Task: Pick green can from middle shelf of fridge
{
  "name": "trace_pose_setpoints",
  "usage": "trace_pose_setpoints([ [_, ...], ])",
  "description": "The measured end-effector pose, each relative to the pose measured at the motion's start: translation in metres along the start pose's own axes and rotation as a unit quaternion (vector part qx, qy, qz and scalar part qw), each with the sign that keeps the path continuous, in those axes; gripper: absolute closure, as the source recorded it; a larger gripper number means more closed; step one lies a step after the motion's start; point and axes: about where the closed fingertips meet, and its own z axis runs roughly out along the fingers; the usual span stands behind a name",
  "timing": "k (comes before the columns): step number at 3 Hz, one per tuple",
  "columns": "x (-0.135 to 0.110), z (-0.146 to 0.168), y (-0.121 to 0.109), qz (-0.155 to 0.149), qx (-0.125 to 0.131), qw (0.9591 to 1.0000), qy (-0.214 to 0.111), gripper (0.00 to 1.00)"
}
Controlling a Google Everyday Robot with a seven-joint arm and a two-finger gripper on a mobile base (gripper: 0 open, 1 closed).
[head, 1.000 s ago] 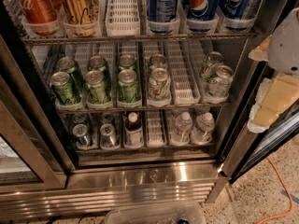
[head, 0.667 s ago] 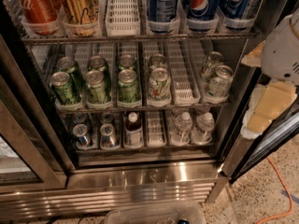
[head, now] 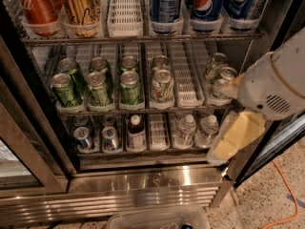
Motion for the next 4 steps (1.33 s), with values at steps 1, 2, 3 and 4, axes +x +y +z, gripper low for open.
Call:
trace_pose_setpoints([
  [1,-0.015,0.014,0.022,0.033,0.012,0.9983,-0.048,0.0],
  [2,-0.042,0.027,0.031,0.041,0.038,0.9938,-0.096,0.0],
  [3,-0.044,0.028,0.037,0.038,0.035,0.9941,-0.095,0.0],
  [4,-0.054,0.047,0.06,0.046,0.009,0.9931,-0.107,0.0],
])
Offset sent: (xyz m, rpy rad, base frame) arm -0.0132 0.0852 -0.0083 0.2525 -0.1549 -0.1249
